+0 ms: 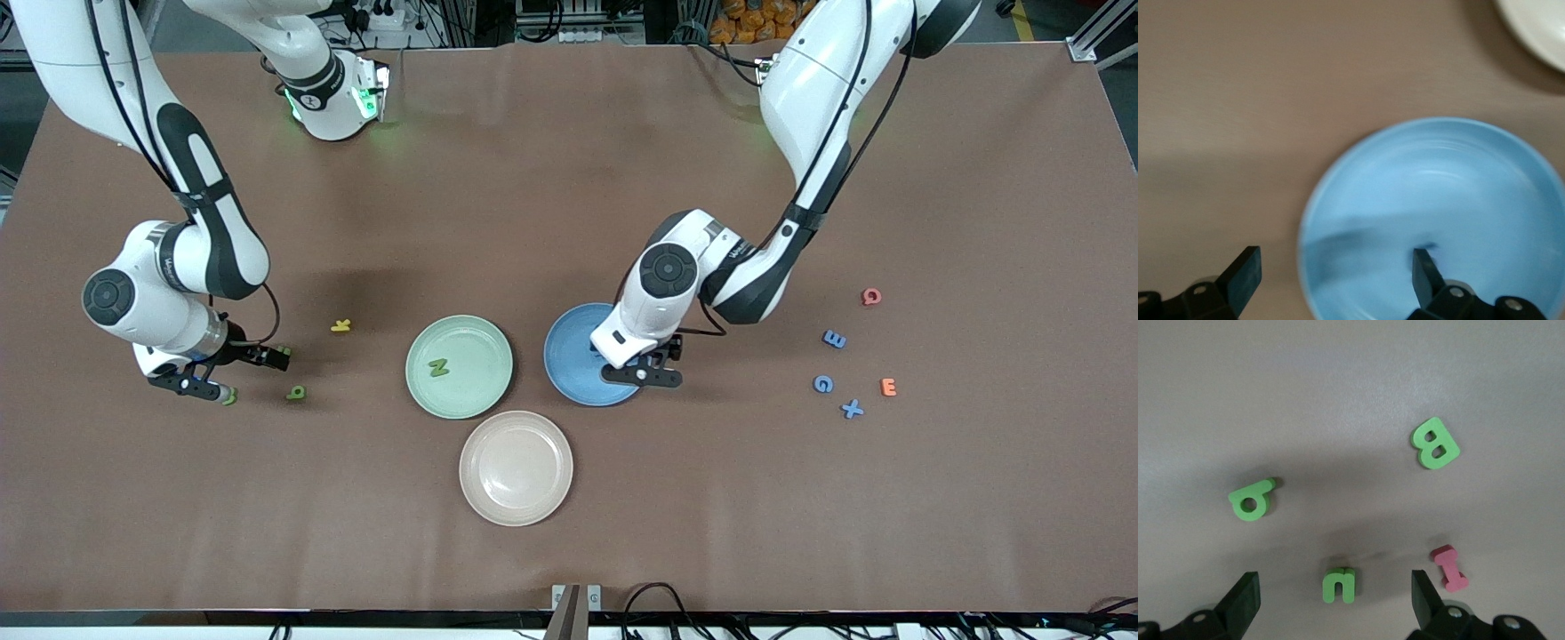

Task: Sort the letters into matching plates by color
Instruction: 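Release the N on the green plate while the left gripper drops the 6, then grasp the green u with the right gripper while the left gripper grasps the G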

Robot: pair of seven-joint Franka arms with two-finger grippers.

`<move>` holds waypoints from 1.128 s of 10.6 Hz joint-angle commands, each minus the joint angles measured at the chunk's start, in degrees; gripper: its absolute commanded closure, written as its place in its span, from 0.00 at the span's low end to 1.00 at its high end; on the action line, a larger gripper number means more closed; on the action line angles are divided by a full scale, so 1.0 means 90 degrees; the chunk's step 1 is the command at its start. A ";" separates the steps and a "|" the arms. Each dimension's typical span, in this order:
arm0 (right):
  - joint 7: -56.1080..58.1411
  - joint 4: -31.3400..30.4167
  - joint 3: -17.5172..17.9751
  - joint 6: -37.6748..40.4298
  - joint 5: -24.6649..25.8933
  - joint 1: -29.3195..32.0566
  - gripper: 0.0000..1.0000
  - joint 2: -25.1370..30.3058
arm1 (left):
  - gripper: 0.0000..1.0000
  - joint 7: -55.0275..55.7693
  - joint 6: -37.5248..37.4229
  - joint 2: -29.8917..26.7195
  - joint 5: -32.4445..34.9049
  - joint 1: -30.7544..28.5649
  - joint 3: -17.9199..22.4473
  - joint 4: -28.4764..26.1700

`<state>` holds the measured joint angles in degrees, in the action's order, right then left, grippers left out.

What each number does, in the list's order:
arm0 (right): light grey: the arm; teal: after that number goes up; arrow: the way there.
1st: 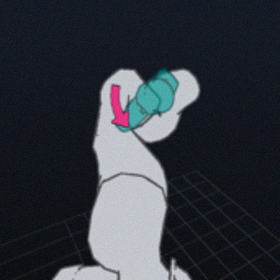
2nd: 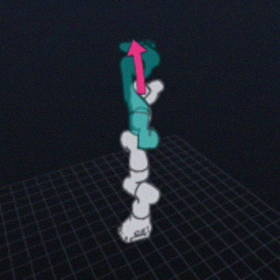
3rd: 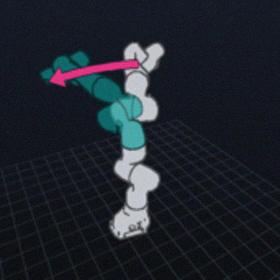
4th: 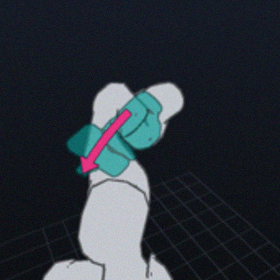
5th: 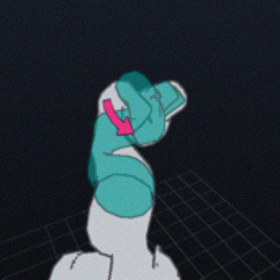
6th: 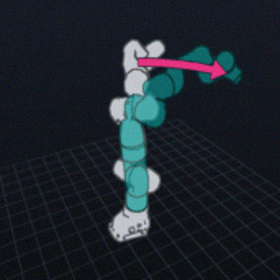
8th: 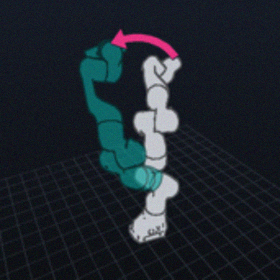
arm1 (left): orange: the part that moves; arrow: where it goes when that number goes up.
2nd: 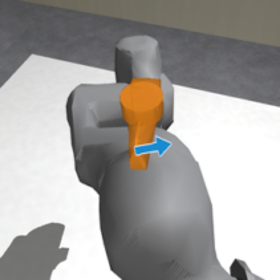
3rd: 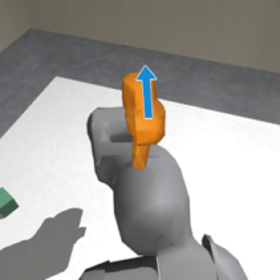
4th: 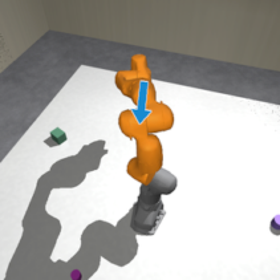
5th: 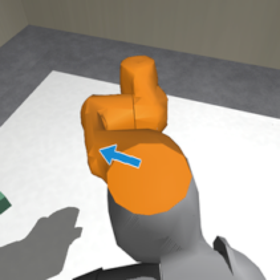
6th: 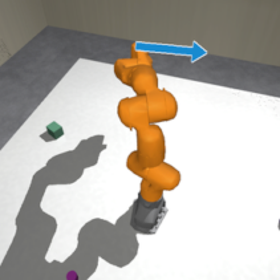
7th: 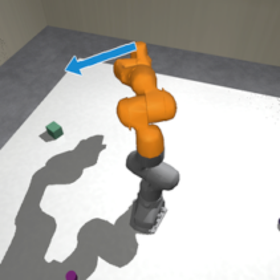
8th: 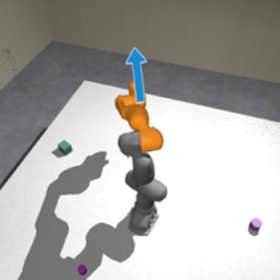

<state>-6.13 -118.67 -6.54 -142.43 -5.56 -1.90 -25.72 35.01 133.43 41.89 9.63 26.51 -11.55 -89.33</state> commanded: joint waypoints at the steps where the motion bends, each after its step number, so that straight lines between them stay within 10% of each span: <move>1: 0.0036 -0.0544 0.0092 -0.0444 0.0062 0.0093 0.00 0.0211 | 0.00 -0.0664 -0.0527 -0.0268 0.0287 -0.0511 0.0043 -0.0161; 5: 0.0027 -0.0799 0.0092 -0.0805 0.0042 0.0084 0.03 0.0182 | 0.00 -0.0960 -0.0538 -0.0718 0.0287 -0.1312 0.0024 -0.0669; 7: 0.0036 -0.0867 0.0092 -0.0825 0.0042 0.0025 0.34 0.0163 | 0.00 -0.1318 -0.0528 -0.1098 0.0287 -0.2034 -0.0035 -0.1185; 12: 0.0036 -0.0887 0.0102 -0.0845 0.0042 -0.0033 0.52 0.0133 | 0.00 -0.2053 0.0122 -0.1460 0.0287 -0.2554 -0.0045 -0.2024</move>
<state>-6.11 -125.34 -5.85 -149.34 -5.56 -2.12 -25.71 17.64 129.46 32.30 10.82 4.97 -11.11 -100.88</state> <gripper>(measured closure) 0.436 0.000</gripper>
